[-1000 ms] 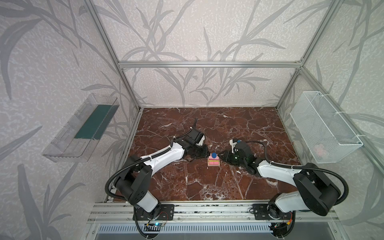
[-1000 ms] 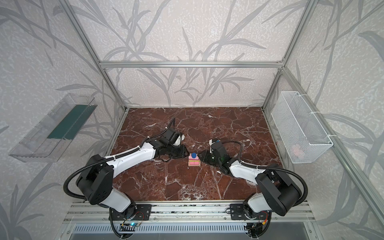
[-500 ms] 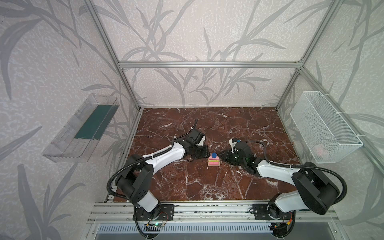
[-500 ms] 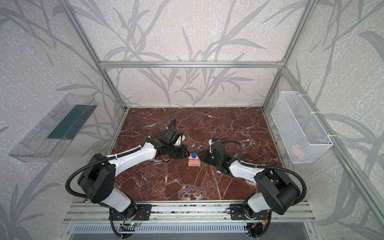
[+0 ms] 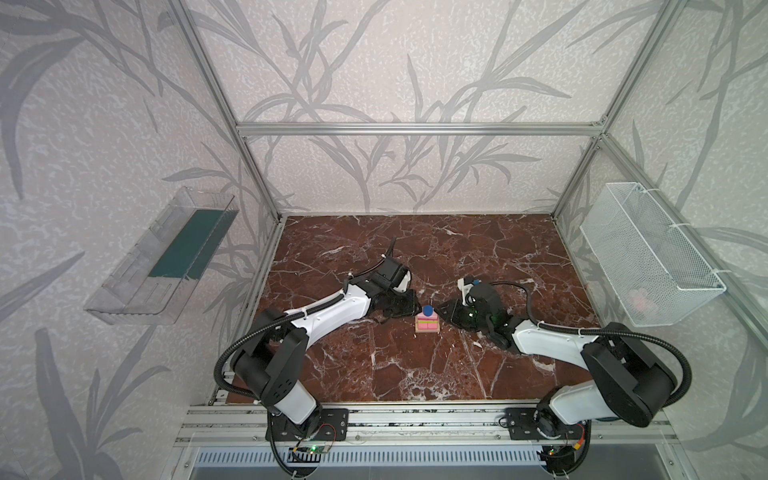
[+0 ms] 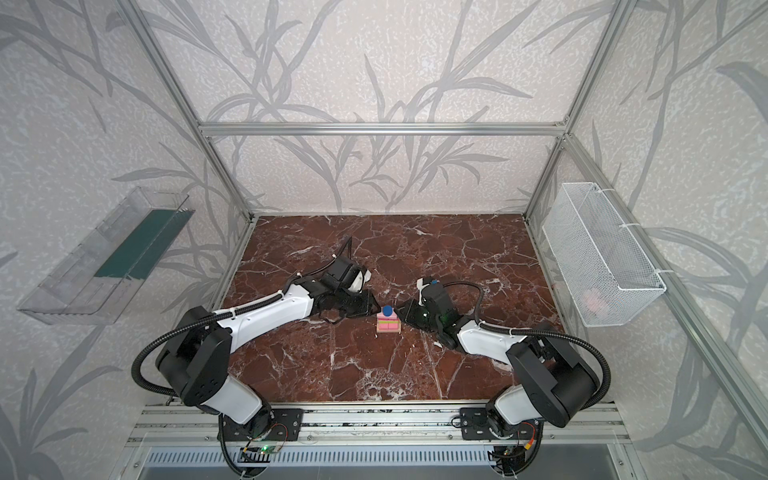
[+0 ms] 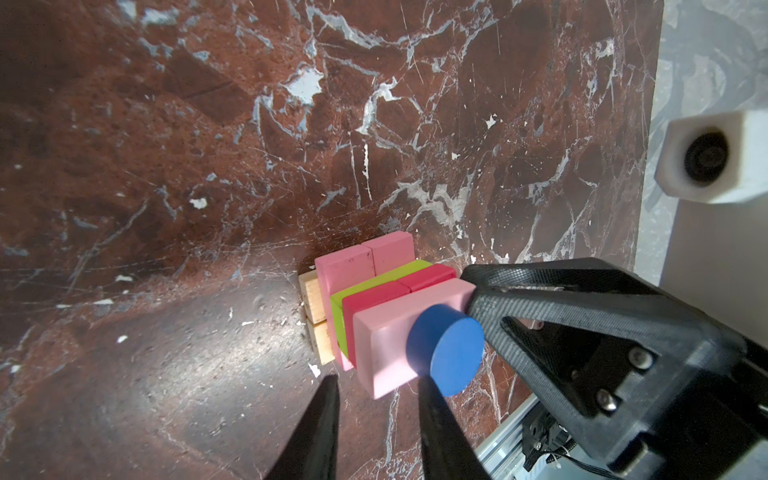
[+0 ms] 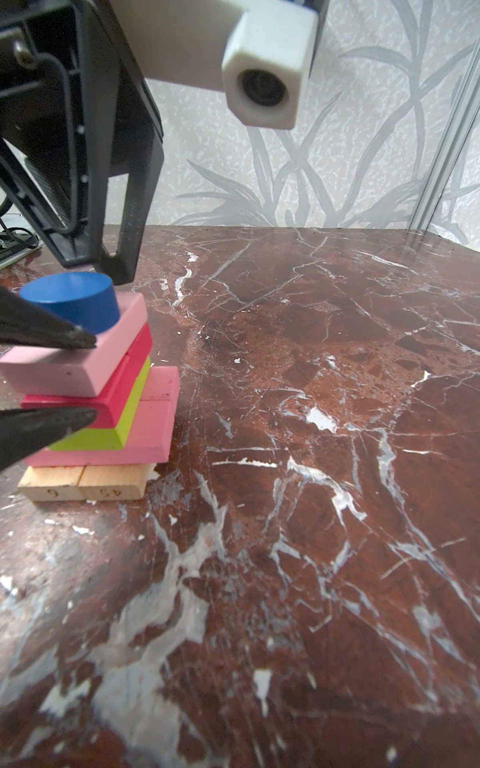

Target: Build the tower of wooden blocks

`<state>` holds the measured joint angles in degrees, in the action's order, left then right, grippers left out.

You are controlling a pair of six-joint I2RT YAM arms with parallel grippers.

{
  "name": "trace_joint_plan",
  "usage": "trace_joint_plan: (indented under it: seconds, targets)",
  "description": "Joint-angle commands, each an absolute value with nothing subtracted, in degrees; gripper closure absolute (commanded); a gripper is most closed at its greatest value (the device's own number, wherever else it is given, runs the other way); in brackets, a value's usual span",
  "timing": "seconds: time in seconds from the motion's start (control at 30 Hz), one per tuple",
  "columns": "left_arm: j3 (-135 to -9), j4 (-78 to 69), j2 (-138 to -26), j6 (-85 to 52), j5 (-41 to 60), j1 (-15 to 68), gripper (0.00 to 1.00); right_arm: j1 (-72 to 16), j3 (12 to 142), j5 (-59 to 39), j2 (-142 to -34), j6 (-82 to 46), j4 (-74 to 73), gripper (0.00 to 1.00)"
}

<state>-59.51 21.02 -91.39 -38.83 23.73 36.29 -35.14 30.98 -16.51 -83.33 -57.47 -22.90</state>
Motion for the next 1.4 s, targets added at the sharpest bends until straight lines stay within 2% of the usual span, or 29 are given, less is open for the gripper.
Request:
trace_joint_plan:
  seconds: [0.0, 0.3, 1.1, 1.37]
  targets:
    - [-58.97, 20.42, -92.22, -39.41, 24.34, 36.04, 0.69, -34.82, 30.06, -16.52, -83.58, -57.86, -23.82, 0.74]
    - [-58.89, 19.88, -92.72, -39.81, 25.11, 36.11, 0.71, -34.77, 29.88, -16.2, -82.97, -57.92, -23.62, 0.64]
    - [-59.02, 19.6, -92.9, -40.61, 25.84, 36.13, 0.74, -34.56, 30.06, -15.63, -82.53, -58.36, -23.73, 0.61]
    - [-58.8, 19.75, -92.33, -40.96, 25.66, 36.12, 0.76, -34.54, 30.15, -15.29, -82.19, -58.52, -23.64, 0.58]
